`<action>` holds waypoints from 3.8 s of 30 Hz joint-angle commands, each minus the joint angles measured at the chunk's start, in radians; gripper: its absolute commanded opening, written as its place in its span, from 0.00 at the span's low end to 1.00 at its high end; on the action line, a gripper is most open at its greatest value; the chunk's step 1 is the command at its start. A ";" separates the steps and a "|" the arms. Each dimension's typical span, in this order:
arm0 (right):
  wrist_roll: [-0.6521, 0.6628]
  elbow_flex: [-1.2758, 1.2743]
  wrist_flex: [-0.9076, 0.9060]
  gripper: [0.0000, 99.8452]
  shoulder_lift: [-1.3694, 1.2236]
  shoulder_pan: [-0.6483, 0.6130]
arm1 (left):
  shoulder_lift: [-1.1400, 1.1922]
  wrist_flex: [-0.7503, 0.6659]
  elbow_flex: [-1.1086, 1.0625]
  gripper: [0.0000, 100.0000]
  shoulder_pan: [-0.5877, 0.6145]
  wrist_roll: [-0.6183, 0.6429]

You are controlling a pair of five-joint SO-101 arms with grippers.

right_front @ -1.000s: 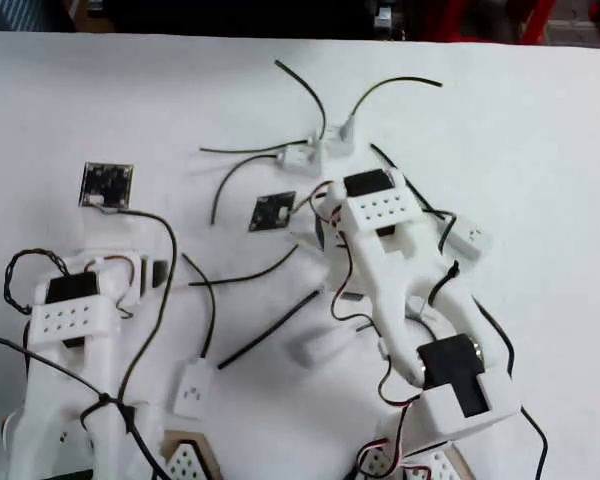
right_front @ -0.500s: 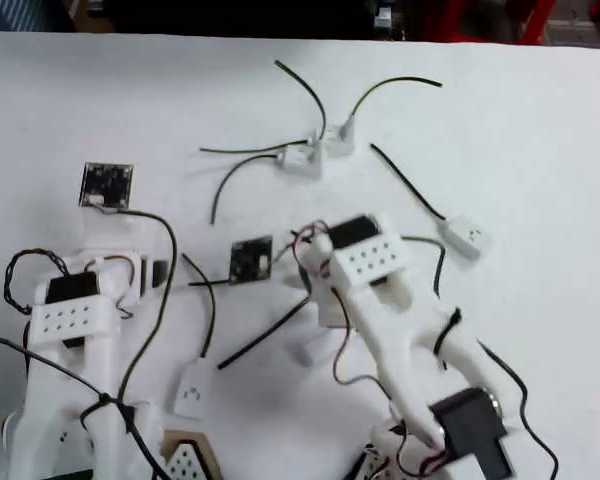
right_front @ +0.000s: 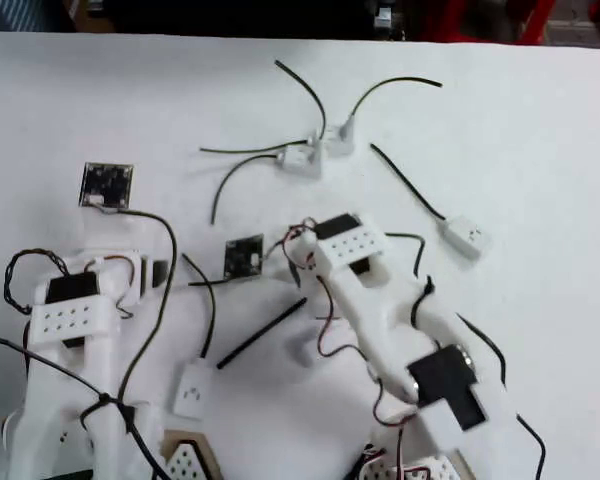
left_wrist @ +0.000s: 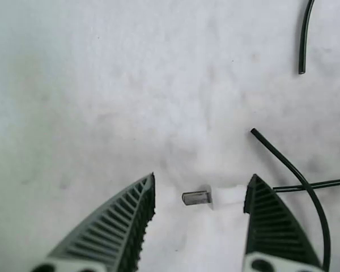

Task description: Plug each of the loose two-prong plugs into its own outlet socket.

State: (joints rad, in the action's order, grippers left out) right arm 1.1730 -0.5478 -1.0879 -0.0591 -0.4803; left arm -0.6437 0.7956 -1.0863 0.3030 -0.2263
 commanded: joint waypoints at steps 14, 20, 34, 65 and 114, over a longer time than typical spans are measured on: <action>-0.002 0.025 0.022 0.02 0.039 0.076 | -0.033 -0.018 0.003 0.25 0.024 0.003; -0.167 0.025 -0.024 0.02 0.234 0.071 | -0.033 -0.018 0.003 0.25 0.024 0.003; -0.812 0.025 0.182 0.02 0.245 0.035 | -0.033 -0.026 0.003 0.25 0.024 0.003; -0.957 0.253 -0.059 0.11 -0.127 0.056 | -0.039 -0.101 -0.054 0.25 0.021 0.003; -0.954 0.287 -0.074 0.11 -0.143 0.051 | -0.039 -0.103 -0.054 0.25 0.018 0.003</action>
State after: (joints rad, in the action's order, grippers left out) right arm 0.2263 -0.3130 -1.1492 -0.2232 -0.4327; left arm -0.6437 0.7096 -1.1446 0.3214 -0.2263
